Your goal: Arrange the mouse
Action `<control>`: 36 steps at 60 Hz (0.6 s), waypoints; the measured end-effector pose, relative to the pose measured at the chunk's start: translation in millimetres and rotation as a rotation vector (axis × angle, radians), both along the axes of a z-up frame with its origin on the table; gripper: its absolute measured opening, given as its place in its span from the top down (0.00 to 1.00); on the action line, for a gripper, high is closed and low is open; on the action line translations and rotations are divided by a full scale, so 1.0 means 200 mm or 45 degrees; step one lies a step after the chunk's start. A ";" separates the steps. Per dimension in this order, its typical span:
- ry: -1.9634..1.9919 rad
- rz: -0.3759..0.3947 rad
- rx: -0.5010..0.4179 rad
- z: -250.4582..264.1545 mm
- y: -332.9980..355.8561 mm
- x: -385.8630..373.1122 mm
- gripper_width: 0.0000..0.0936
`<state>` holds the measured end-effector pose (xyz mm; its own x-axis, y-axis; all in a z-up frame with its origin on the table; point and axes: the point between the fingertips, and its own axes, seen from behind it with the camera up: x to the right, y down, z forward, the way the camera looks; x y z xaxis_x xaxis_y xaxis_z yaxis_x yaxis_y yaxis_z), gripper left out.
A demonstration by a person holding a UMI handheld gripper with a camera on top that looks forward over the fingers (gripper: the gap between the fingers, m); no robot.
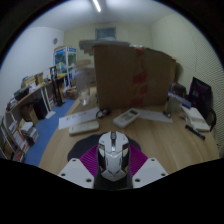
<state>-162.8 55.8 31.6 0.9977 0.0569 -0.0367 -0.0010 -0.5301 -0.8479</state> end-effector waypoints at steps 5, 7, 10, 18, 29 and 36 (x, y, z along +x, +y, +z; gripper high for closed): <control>-0.018 0.010 -0.063 -0.16 -0.02 -0.05 0.61; -0.033 0.020 -0.104 -0.22 -0.05 -0.06 0.60; -0.057 0.022 -0.063 -0.22 -0.03 -0.06 0.59; -0.058 0.036 -0.096 -0.22 -0.02 -0.07 0.49; 0.059 0.113 -0.249 -0.19 -0.10 -0.08 0.06; 0.199 0.202 -0.268 0.00 -0.29 -0.10 0.10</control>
<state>-182.0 -2.3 31.8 0.9583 0.1867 -0.2165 -0.0257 -0.6980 -0.7157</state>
